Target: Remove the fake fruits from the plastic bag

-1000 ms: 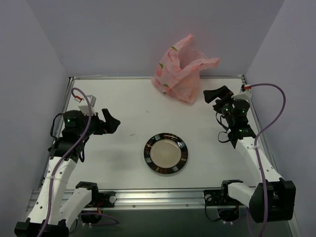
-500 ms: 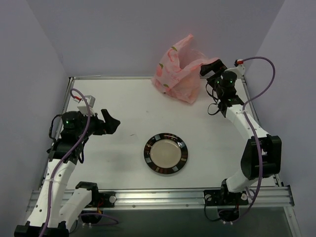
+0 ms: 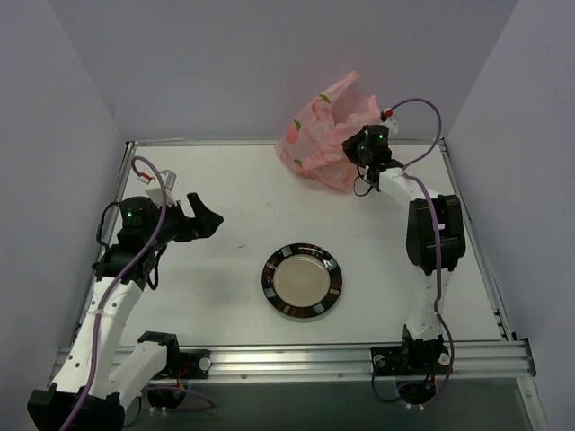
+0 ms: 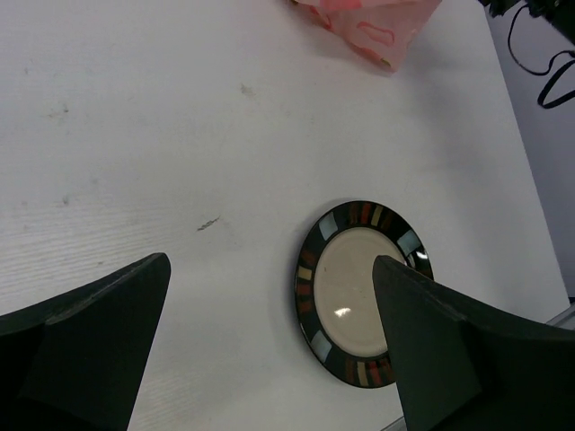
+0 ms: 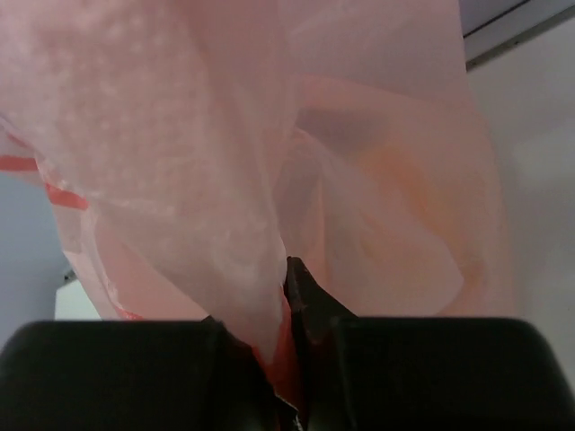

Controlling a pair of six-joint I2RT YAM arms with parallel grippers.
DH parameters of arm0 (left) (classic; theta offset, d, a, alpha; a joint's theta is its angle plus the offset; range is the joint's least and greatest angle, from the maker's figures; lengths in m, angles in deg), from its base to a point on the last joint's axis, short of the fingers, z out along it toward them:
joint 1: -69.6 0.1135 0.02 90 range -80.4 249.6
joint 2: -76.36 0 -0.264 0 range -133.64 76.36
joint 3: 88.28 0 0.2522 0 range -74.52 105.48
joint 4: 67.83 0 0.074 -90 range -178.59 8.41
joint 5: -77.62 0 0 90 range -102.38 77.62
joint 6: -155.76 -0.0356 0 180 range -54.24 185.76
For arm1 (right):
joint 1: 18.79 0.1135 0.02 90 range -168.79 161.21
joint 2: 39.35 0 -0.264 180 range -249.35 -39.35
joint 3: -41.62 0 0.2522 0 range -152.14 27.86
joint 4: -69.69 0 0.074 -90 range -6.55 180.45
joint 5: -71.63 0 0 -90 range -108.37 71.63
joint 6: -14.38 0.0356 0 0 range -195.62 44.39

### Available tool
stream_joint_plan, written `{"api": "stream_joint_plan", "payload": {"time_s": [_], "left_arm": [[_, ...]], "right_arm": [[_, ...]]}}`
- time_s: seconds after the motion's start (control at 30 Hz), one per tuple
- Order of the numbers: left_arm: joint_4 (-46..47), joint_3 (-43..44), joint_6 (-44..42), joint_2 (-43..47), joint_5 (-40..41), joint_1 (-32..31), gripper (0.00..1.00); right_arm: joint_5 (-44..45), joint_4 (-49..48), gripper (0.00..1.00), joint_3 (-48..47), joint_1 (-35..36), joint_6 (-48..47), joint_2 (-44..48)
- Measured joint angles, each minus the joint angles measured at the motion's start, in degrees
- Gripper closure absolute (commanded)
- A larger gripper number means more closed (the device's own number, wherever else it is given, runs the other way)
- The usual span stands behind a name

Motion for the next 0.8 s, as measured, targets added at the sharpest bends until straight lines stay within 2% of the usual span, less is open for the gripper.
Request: {"api": "stream_joint_plan", "payload": {"time_s": [0.1,0.2,0.3,0.37,0.57,0.8], "left_arm": [[3.56,-0.02,3.41,-2.6,1.33,-2.84,0.06],[6.23,0.96,4.46,-7.17,8.2,-13.22,0.06],[6.47,7.61,3.48,-15.65,15.56,-23.91,0.06],[7.19,13.53,2.49,-21.99,18.47,-27.32,0.06],[8.41,36.17,-3.65,-43.6,24.52,-28.11,0.06],[6.49,57.64,-12.15,-65.72,21.53,-29.81,0.06]], "right_arm": [[-2.19,-1.6,1.0,5.25,0.35,-0.9,1.49],[-3.43,-2.89,1.0,14.12,1.49,-2.75,5.49],[-4.11,-3.41,1.0,23.45,2.91,-4.55,10.64],[-4.61,-3.58,1.0,27.85,3.72,-5.46,13.81],[-5.31,-4.96,1.0,36.28,3.93,-7.45,22.71],[-6.93,-6.58,1.0,42.05,3.85,-7.87,27.41]]}}
